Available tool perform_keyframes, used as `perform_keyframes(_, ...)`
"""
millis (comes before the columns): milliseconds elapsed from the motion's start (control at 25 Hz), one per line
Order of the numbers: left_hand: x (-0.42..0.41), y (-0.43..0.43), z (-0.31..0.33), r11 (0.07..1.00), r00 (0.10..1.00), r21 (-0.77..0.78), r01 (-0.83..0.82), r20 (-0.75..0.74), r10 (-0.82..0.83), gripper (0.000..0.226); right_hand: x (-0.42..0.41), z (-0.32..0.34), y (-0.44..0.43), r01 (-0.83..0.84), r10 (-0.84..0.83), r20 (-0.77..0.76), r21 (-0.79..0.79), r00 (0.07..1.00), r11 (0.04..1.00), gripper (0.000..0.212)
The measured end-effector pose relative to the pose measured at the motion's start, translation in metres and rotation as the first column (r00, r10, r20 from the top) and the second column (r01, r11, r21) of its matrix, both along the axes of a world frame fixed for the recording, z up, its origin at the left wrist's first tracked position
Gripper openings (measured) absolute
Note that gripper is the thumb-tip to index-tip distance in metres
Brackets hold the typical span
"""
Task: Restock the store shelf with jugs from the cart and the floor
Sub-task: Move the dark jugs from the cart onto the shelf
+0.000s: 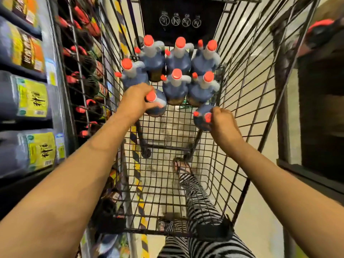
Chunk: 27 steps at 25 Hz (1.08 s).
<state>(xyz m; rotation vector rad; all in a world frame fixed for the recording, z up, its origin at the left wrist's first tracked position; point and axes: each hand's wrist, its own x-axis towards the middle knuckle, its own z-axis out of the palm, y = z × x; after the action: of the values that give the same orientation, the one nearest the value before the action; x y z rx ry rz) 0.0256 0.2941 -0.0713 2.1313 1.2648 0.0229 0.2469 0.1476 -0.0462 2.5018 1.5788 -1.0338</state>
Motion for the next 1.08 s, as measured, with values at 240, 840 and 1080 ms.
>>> perform_keyframes(240,0.02,-0.007,0.011,0.993,0.954,0.041,0.109,-0.285,-0.093,0.049,-0.016,0.007,-0.002,0.354,-0.315,-0.414,0.018,0.854,0.935,0.025)
perform_keyframes(840,-0.092,-0.206,0.135,0.687,0.681,0.11,-0.718,-0.092,0.727,0.074,-0.084,0.104,-0.066,-0.212,0.326,-0.394,0.305,0.859,0.928,0.033)
perform_keyframes(1080,-0.153,-0.315,0.267,0.505,0.567,0.362,-0.784,0.085,0.819,0.059,-0.146,0.199,-0.12,-0.337,0.526,-0.357,0.473,0.772,0.814,0.028)
